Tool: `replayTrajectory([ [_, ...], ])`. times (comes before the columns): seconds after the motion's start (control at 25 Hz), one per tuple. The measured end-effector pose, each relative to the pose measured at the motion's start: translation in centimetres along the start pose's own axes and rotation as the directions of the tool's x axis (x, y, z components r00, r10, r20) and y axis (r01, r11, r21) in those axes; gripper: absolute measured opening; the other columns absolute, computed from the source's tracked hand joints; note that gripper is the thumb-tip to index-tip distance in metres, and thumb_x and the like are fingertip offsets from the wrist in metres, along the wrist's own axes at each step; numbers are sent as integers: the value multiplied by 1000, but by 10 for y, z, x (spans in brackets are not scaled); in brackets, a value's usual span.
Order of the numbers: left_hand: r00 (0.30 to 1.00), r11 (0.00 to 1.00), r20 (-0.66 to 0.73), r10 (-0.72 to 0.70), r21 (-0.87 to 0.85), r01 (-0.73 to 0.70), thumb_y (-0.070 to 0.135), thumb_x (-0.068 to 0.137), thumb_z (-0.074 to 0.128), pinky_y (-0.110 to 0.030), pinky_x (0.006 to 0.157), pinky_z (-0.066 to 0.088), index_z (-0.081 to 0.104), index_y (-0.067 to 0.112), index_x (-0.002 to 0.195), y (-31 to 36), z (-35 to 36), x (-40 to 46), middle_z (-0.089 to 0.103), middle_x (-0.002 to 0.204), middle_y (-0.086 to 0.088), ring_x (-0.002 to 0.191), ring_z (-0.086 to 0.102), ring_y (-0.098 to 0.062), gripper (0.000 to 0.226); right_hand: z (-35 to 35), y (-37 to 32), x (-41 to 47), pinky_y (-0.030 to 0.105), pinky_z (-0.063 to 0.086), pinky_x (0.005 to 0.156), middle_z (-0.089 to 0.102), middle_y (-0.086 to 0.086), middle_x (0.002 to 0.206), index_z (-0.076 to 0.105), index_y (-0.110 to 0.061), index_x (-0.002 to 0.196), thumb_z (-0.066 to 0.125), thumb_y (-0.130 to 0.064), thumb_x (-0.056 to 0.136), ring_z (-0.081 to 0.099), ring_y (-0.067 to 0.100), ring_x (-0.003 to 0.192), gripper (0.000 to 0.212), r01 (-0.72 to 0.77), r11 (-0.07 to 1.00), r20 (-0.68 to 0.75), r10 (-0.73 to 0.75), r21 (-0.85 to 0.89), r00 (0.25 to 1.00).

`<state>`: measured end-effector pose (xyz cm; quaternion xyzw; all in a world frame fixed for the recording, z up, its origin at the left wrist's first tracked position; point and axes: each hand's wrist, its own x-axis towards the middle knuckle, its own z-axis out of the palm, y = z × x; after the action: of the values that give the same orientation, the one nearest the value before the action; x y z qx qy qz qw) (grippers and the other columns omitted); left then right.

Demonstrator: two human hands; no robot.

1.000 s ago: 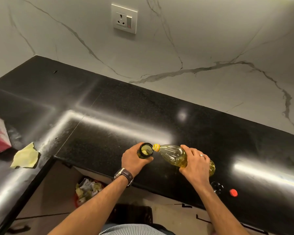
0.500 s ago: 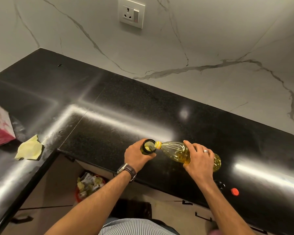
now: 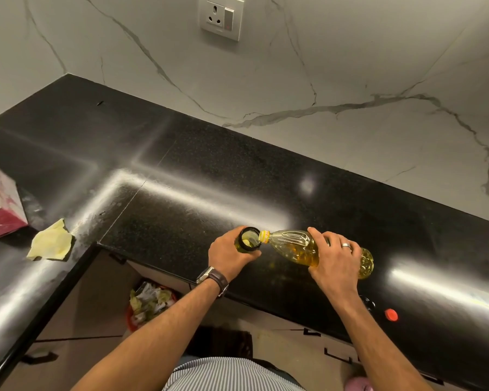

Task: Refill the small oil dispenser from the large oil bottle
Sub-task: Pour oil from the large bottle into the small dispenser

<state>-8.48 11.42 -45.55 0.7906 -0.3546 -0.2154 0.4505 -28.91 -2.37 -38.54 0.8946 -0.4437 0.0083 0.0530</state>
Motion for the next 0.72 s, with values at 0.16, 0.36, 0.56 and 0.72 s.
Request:
replayTrajectory([
  [0.16,1000,1000,-2,-2,8,2,45,69,92,-31,95,57,68,34,124,-1,0,0,73,111,16,104,66,-5,61,-1,1,-1,55,44,104,66,7,127,52,-32,143,98,-33,59,60,30,122,96,-2,1000,-7,2,-15,1000],
  [0.36,1000,1000,-4,-2,10,2,44,70,92,-30,97,55,68,32,125,0,0,0,74,113,13,107,66,-7,61,-2,1,-1,57,43,105,66,7,127,53,-31,143,98,-32,60,60,31,123,94,4,1000,-19,-5,-21,1000],
  [0.56,1000,1000,-5,-10,7,10,44,70,92,-32,97,57,69,33,124,0,-1,0,74,113,14,106,66,-6,60,-3,1,0,57,42,105,66,7,127,53,-31,143,98,-33,60,60,31,122,94,6,999,-20,-7,-39,1000],
  [0.72,1000,1000,-6,-7,11,7,44,70,91,-34,96,57,69,34,123,1,-1,-1,74,111,15,105,66,-6,59,-4,2,1,57,42,105,66,8,127,54,-30,143,98,-32,61,59,32,123,93,13,999,-29,-14,-45,999],
])
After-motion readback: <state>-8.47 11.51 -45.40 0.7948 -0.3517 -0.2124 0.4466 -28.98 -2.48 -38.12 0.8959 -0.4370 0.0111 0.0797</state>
